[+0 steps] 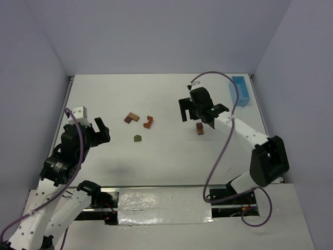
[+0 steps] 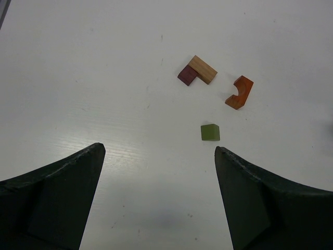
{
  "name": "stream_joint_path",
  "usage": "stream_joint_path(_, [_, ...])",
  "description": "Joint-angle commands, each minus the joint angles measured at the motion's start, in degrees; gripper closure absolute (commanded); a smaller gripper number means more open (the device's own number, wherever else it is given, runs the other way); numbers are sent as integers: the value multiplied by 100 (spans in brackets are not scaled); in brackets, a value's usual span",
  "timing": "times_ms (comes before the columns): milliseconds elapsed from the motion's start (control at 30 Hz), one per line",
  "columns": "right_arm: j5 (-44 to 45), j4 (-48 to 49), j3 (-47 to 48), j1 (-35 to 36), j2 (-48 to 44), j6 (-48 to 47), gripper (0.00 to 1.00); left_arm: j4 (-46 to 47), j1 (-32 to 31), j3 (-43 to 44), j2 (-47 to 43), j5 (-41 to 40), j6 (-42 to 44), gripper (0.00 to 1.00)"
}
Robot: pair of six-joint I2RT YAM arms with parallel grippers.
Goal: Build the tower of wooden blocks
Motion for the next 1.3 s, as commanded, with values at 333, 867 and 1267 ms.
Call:
stream_joint_path(333, [-397, 1131, -487, 1240, -1884, 1632, 0, 303, 4, 60, 517, -94, 66, 1])
stream_joint_path(867, [-701, 796, -1285, 1294, -3298, 948, 0, 110, 224, 2721, 6393, 1391, 750, 9])
stream_joint_path(1267, [-1493, 1051, -1584, 1188, -3176, 569, 0, 217, 655, 3821, 8144, 1804, 2043, 22])
